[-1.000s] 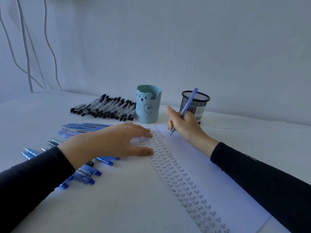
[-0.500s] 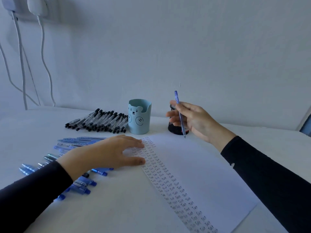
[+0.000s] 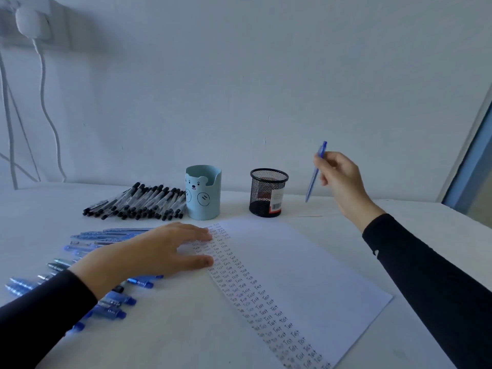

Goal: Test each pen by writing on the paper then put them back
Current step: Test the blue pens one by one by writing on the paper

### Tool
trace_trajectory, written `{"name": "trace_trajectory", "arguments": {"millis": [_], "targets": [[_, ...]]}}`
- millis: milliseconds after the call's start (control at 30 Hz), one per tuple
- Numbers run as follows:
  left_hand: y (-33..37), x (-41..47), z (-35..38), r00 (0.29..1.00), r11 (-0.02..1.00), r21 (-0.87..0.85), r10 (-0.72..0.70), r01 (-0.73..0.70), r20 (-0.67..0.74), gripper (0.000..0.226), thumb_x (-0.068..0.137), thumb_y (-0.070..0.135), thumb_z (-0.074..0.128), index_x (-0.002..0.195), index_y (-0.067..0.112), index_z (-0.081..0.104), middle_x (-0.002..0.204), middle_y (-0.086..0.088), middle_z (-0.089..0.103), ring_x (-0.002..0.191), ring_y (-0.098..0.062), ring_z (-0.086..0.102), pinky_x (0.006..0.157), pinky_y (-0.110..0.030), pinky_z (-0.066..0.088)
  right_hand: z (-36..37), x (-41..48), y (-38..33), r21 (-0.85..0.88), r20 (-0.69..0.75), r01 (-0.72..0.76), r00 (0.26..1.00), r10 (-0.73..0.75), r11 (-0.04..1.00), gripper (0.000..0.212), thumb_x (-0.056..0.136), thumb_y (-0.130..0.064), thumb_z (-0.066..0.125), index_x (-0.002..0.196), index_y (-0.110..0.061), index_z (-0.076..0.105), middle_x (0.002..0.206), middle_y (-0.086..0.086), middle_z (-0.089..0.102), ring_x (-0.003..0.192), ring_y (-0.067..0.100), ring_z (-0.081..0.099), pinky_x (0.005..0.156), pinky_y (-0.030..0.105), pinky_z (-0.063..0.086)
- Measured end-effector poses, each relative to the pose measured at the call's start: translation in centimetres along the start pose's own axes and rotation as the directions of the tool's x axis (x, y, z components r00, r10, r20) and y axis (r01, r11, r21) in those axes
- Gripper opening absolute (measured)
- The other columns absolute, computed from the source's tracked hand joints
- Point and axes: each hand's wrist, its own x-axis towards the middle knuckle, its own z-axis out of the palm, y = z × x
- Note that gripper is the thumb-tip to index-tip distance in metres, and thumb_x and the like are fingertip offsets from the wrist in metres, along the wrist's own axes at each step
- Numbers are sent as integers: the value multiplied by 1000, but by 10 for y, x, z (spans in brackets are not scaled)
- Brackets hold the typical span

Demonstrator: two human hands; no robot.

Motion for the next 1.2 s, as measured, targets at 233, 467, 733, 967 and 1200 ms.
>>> {"name": "trace_trajectory", "arguments": {"millis": [233,467,733,967,1200], "targets": [[-1,1,1,1000,1000,2,8,-8,-2,91,59,95,36,138,50,41,132,41,29,128,12,27,114,-22,24,6,-12,56,-552,98,-52,987,127,832,15,77,-8,69,77,-9,54,77,5,60,66,19,52,56,25,40],[-1,2,0,1000,1000,2,22,-22,-11,84,64,89,40,138,50,41,131,41,28,127,13,27,112,-19,23,13,-17,66,-795,130,-25,969,211,606,36,77,-12,63,56,-13,35,55,2,36,54,22,34,50,28,21],[-6,5,3,996,997,4,71,-71,-62,87,64,92,36,137,47,45,133,36,37,124,12,34,109,-16,27,17,-23,50,-713,124,20,987,97,701,28,86,-27,62,67,-13,47,60,-2,49,60,22,44,55,29,32],[-41,4,-27,904,998,54,38,-16,-426,23,91,27,64,114,25,69,102,12,63,86,-2,58,86,-21,49,57,-56,36,-692,337,270,941,-31,670,22,87,-36,60,75,-21,49,64,-9,56,63,10,51,58,28,35],[-68,-7,-39,910,981,87,-125,173,-396,2,83,35,73,84,34,74,89,16,52,85,-4,51,78,-33,48,64,-68,49,-624,400,419,896,-192,660,22,84,-28,62,73,-25,44,66,-8,61,53,6,45,94,36,45]]}}
